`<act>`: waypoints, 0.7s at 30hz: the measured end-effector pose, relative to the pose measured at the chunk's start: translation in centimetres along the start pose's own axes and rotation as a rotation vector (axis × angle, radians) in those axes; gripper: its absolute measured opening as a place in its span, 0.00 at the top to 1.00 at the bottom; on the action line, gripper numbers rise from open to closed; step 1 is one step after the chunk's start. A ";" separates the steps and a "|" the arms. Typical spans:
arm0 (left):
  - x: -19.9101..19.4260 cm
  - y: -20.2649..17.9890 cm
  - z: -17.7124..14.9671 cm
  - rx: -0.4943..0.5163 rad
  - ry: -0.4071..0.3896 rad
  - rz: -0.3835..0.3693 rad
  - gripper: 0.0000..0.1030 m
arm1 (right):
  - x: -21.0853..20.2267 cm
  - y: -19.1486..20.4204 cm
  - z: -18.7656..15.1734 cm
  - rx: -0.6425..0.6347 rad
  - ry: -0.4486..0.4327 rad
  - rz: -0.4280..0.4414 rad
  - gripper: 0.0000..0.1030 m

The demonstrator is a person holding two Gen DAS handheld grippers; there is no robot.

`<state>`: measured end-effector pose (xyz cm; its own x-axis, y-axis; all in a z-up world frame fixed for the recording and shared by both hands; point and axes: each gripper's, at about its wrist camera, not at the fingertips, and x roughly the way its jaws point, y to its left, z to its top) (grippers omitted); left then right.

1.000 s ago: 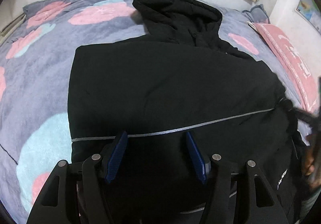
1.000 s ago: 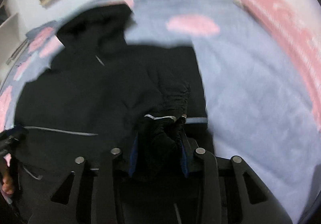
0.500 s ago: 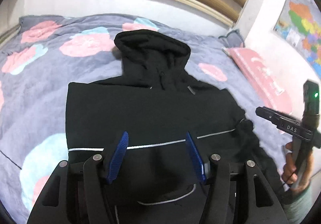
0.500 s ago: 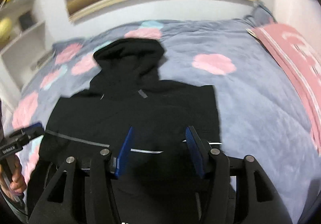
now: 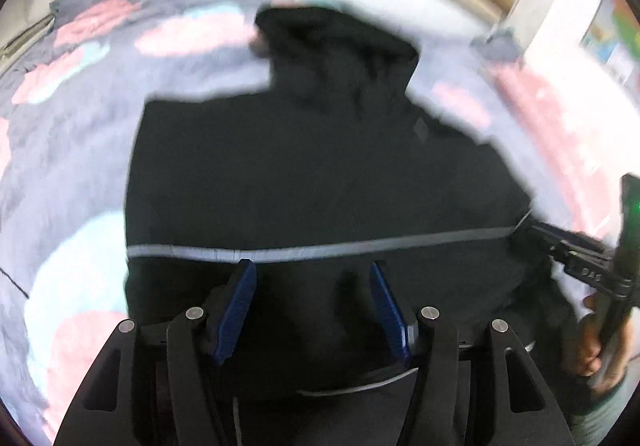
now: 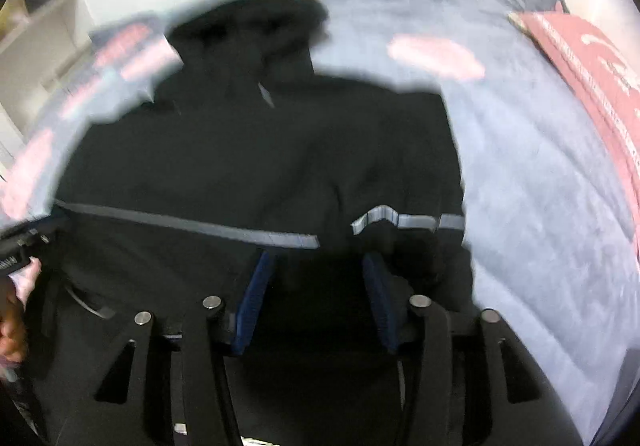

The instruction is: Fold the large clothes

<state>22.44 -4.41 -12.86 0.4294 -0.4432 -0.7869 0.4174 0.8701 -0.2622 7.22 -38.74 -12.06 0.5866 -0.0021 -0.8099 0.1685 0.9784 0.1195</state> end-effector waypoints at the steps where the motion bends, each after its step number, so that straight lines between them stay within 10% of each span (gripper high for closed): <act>1: -1.0 0.2 0.8 -0.023 -0.037 -0.009 0.41 | -0.7 0.2 1.0 -0.005 -0.028 -0.013 0.39; 11: 6.4 4.8 3.4 -0.104 0.046 0.069 0.41 | 10.3 0.3 2.4 -0.043 0.113 -0.077 0.40; 15: 5.9 3.4 3.7 -0.016 0.073 0.135 0.41 | 9.6 0.4 2.4 -0.068 0.134 -0.087 0.40; 21: 0.5 3.6 7.1 -0.087 0.074 0.019 0.41 | 4.7 -0.7 5.6 -0.001 0.181 0.010 0.39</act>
<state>29.84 -3.04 -10.21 0.3751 -0.4118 -0.8305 0.3369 0.8952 -0.2918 14.33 -40.59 -12.75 0.4358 0.0447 -0.8990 0.1630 0.9783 0.1277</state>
